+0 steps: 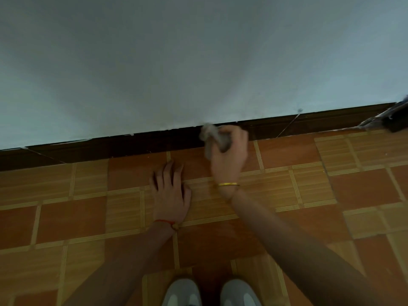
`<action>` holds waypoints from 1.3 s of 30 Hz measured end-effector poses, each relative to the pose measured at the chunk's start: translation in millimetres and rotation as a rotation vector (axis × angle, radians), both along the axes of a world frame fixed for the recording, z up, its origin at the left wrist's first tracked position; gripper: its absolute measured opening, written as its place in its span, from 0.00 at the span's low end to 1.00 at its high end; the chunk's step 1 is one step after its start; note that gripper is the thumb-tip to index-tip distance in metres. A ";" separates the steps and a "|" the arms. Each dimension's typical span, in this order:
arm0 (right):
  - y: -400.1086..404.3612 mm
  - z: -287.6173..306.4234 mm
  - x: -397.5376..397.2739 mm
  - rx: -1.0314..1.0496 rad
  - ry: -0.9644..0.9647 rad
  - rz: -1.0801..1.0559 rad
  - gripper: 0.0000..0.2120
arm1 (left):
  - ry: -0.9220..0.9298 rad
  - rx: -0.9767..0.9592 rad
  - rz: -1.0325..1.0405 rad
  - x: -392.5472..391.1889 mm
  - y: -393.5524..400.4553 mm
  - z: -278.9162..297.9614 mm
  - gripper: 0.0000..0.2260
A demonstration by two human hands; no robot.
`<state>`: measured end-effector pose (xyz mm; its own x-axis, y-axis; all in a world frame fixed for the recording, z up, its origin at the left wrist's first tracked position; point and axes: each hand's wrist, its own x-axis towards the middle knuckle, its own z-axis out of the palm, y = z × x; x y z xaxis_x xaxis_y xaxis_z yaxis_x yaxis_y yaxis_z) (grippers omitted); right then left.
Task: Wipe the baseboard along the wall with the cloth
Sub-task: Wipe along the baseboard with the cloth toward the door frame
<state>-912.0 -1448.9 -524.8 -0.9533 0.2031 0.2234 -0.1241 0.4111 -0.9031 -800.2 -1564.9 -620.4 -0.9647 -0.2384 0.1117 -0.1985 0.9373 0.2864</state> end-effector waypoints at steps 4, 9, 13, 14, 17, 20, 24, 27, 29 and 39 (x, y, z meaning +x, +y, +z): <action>-19.0 -1.4 6.8 -0.052 0.014 0.065 0.11 | 0.030 -0.006 -0.011 0.2 -1.1 0.9 0.23; 33.3 -2.4 -18.1 -0.053 -0.001 -0.302 0.10 | 0.020 0.008 -0.002 -0.1 -0.6 -0.9 0.23; 36.2 -4.4 -21.5 -0.051 -0.005 -0.303 0.09 | 0.012 -0.001 -0.003 -0.1 -1.3 -1.9 0.23; 28.3 -4.5 -17.5 -0.044 -0.008 -0.265 0.09 | 0.012 -0.002 -0.002 -0.3 -1.0 -1.8 0.23; -3.9 -8.5 -1.6 -0.008 -0.014 -0.081 0.11 | 0.005 -0.005 -0.007 -0.1 -1.5 -2.2 0.24; -32.6 -14.7 13.5 -0.002 -0.013 0.093 0.12 | 0.004 -0.005 -0.012 -0.2 -2.5 -2.6 0.24; -25.8 -16.6 9.9 -0.021 -0.016 0.053 0.12 | 0.000 0.000 -0.013 -0.3 -2.9 -1.4 0.24; 7.9 -10.8 -7.2 -0.020 -0.021 -0.206 0.12 | -0.018 0.015 -0.007 -0.1 -2.2 -0.6 0.24; 34.3 -3.7 -22.2 -0.057 -0.013 -0.394 0.12 | -0.017 0.027 -0.007 0.1 -1.8 -0.7 0.23; 13.1 -5.5 -8.3 0.005 -0.021 -0.108 0.11 | 0.009 0.000 -0.005 0.6 -0.7 -0.2 0.24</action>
